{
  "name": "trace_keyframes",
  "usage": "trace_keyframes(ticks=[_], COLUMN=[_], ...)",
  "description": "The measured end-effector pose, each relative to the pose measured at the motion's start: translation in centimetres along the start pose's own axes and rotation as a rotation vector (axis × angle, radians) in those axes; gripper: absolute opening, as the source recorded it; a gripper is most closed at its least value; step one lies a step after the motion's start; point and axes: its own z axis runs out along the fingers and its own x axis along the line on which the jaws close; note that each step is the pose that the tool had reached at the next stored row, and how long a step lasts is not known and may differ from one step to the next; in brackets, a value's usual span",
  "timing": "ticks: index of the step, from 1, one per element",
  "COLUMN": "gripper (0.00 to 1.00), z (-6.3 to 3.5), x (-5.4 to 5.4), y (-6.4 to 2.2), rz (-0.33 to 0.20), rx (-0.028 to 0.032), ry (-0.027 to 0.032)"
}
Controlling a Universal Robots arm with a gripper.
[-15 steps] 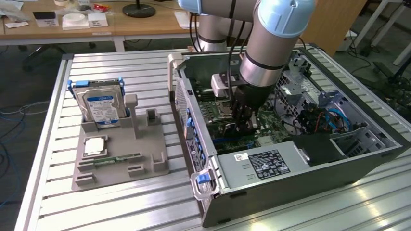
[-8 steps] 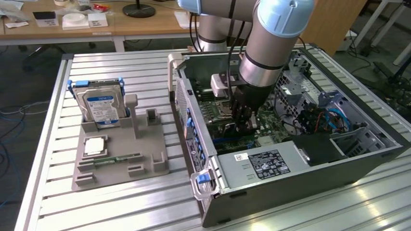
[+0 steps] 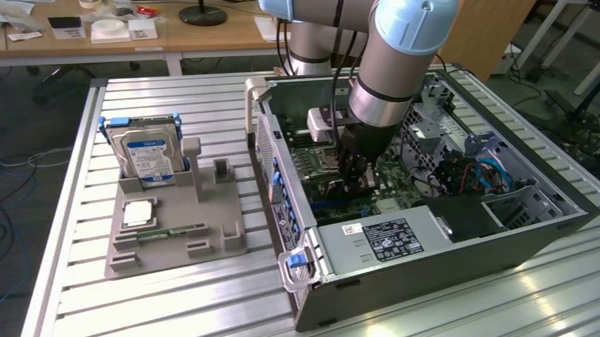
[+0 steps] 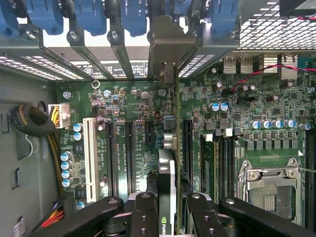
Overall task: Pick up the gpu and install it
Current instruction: 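Insert the gpu into the slot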
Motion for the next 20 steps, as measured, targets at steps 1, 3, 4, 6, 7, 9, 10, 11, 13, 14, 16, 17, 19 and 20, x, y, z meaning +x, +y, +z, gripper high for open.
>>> trace_keyframes(ticks=[1, 3, 4, 6, 7, 9, 10, 11, 13, 14, 16, 17, 19, 20], gripper=[0.27, 0.27, 0.27, 0.27, 0.27, 0.27, 0.27, 0.27, 0.27, 0.27, 0.27, 0.27, 0.27, 0.27], z=[0.00, 0.00, 0.01, 0.00, 0.00, 0.00, 0.00, 0.01, 0.03, 0.04, 0.09, 0.14, 0.21, 0.22], x=[0.00, 0.00, 0.03, 0.08, 0.09, 0.10, 0.10, 0.11, 0.12, 0.11, 0.11, 0.11, 0.12, 0.12], y=[0.00, 0.00, 0.01, 0.00, 0.00, -0.01, -0.01, -0.01, -0.01, -0.01, -0.01, -0.01, -0.01, -0.01], rz=[0.000, 0.000, 0.000, 0.000, 0.000, 0.000, 0.000, -0.001, -0.009, -0.010, -0.010, -0.010, -0.010, -0.010], rx=[0.0001, 0.0001, 0.0001, 0.0001, 0.0001, 0.0001, 0.0001, 0.0001, 0.0017, 0.0019, 0.0020, 0.0021, 0.0018, 0.0017], ry=[0.0000, -0.0001, -0.0001, 0.0000, -0.0001, -0.0001, -0.0001, -0.0001, 0.0002, 0.0001, 0.0000, 0.0000, 0.0008, 0.0009])
